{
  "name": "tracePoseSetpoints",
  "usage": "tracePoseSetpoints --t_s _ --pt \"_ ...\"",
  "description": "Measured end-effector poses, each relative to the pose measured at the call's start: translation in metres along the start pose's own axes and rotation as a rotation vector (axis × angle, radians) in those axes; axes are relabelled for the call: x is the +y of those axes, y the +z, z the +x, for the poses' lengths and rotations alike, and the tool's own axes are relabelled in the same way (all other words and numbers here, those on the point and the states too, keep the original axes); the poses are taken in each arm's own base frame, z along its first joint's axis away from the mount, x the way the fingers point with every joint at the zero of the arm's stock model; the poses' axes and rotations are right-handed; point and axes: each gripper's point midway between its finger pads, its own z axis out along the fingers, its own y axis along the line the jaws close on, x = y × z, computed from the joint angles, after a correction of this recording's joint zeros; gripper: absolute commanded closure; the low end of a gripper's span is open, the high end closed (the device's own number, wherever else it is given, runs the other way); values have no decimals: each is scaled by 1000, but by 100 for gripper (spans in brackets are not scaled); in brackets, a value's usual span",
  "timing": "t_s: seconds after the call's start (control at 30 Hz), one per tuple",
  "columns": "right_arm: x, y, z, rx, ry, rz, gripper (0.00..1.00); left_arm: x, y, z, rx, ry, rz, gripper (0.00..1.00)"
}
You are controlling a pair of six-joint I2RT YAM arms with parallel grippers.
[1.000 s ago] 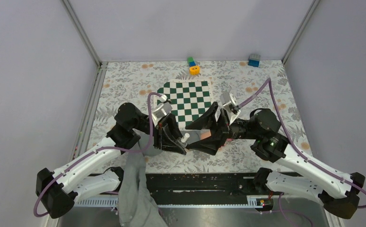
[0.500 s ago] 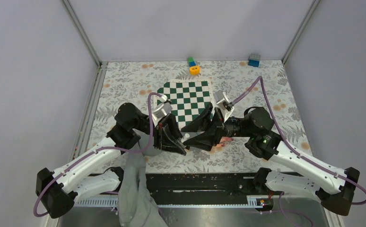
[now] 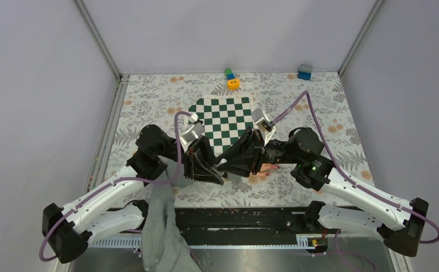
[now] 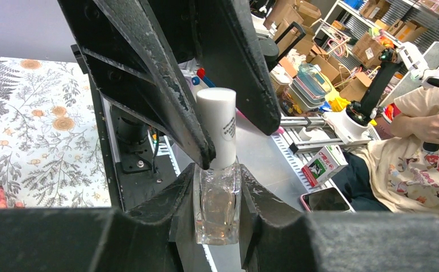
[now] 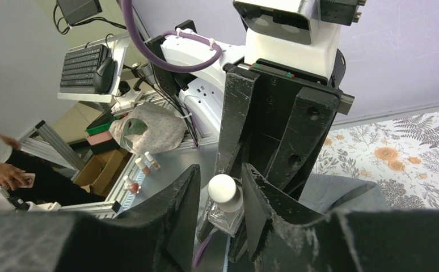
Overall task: Paint the nails
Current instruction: Screw the nail polish bottle.
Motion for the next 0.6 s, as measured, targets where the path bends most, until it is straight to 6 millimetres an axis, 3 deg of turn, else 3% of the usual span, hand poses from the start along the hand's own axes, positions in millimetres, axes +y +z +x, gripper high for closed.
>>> tracePoseSetpoints --t_s 0.27,0.6 --pt "-1 0 0 0 3 2 72 0 -1 -3 -16 30 -16 100" --pt "-7 1 4 9 7 29 95 4 -3 -1 -25 39 -55 100"
